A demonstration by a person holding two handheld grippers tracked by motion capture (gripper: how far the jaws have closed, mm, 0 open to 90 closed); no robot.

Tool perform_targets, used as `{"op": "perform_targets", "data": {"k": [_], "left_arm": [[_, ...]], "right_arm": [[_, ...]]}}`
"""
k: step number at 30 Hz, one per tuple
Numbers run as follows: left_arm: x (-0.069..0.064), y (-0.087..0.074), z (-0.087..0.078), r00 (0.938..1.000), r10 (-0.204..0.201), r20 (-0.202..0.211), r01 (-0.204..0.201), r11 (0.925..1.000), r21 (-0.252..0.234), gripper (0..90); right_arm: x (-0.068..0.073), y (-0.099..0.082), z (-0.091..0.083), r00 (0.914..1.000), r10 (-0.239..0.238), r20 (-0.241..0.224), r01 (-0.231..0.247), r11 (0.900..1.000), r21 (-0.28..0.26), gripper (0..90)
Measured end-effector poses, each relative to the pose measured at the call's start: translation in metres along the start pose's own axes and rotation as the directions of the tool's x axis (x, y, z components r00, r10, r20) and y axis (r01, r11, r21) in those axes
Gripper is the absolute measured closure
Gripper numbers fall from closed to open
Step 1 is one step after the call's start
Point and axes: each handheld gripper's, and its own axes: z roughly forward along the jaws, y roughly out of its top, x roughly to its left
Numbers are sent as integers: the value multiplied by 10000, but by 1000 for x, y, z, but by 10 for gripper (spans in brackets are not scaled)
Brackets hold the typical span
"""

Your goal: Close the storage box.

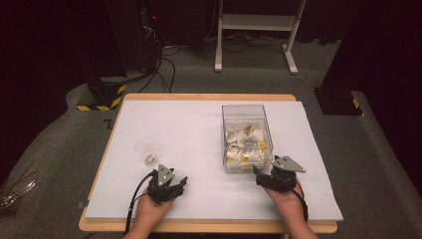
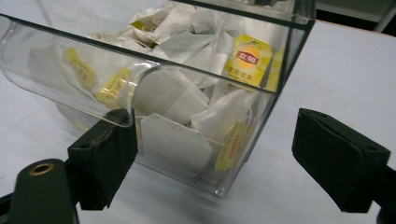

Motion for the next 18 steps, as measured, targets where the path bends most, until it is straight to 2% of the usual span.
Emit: {"op": "perform_targets", "data": {"k": [6,18], "left_arm": [[0,0,0,10000,-8,22,8,10000,27,392],[0,0,1,10000,18,60,-19,10000,73,394]], "right_arm": [[-7,5,16,9985,243,482,-245,9997,27,143],[-12,11,39,9922,728,1010,-729,9973,-30,170]]}}
